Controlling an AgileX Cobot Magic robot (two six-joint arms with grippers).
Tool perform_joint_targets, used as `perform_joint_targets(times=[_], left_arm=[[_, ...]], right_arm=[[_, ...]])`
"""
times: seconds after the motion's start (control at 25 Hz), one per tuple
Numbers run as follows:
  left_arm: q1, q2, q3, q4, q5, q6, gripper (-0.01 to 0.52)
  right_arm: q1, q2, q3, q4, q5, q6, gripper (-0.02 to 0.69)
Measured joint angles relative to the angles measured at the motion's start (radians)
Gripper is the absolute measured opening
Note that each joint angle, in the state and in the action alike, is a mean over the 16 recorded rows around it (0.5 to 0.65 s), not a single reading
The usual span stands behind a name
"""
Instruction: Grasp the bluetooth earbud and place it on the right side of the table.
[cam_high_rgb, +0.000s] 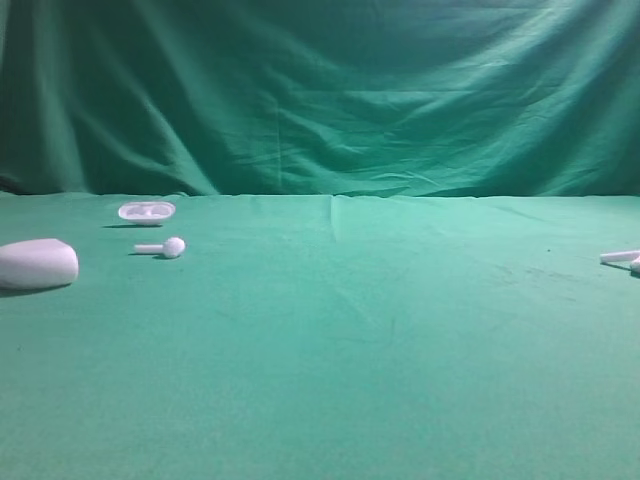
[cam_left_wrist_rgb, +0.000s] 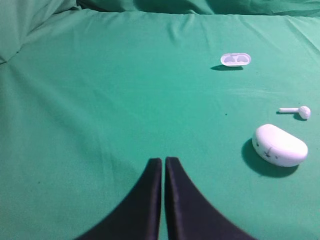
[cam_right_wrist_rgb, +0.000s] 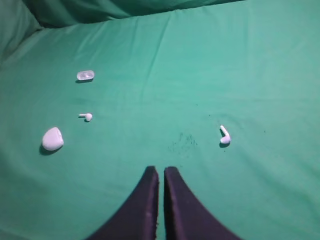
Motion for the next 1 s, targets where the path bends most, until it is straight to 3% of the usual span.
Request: perform_joint_targets(times=[0.4, 1.0], left_arm=[[0.0, 0.0, 0.0, 0.0, 0.0, 0.0, 0.0], [0.0, 0.0, 0.0, 0.0, 0.0, 0.0, 0.0]], right_arm=[[-0.022, -0.081, 0.065, -0.01, -0.079, -0.081, 0.0], [-0.226, -0.292, 0.562, -0.023, -0.598, -0.209, 0.0]])
